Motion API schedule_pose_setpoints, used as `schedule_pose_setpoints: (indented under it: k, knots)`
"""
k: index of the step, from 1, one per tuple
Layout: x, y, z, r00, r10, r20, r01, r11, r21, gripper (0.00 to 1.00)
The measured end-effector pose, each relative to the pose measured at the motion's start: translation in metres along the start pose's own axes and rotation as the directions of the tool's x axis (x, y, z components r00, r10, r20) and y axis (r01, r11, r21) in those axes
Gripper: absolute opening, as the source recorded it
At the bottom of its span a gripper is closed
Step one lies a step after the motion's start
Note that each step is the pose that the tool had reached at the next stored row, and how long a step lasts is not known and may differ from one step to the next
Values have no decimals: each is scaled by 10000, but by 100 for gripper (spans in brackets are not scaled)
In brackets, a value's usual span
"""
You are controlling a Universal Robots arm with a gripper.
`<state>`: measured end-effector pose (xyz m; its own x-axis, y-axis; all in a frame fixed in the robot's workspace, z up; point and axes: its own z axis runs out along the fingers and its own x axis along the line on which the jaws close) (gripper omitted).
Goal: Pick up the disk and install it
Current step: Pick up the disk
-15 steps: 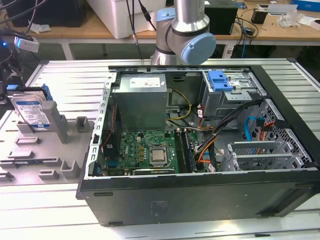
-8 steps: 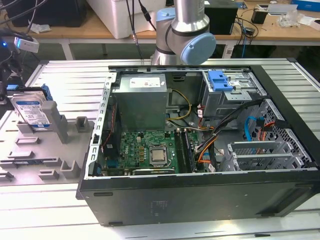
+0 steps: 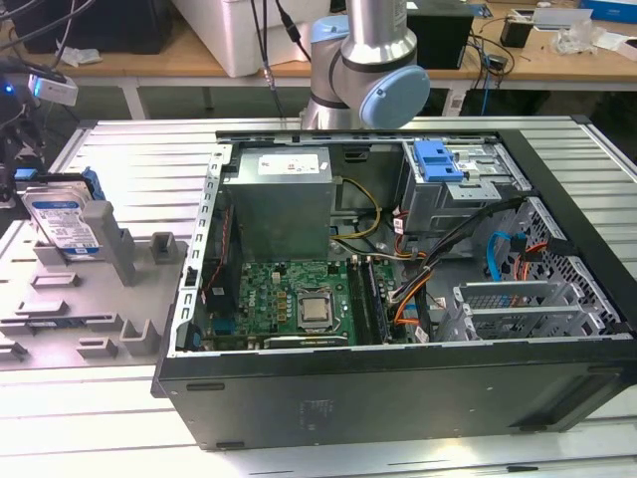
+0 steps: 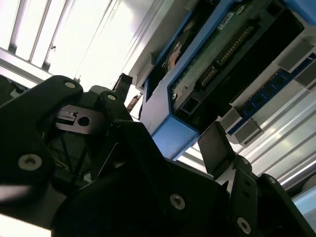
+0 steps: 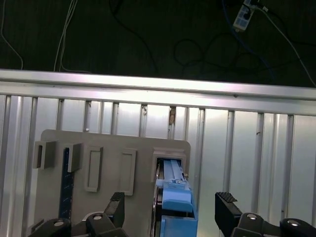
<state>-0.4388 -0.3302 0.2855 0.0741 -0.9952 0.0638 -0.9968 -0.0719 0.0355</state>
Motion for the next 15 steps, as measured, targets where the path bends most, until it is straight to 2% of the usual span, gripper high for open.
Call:
schedule_pose_setpoints:
  k: [4, 5, 6, 15]
  knots:
    - [-2, 0, 1, 10000, -5, -19, 5, 10000, -2, 82]
    - [-2, 0, 0, 10000, -6, -20, 6, 10000, -2, 80]
    - [-3, 0, 1, 10000, -7, -20, 7, 10000, -2, 73]
    - [-43, -3, 1, 10000, -23, -22, 23, 10000, 1, 73]
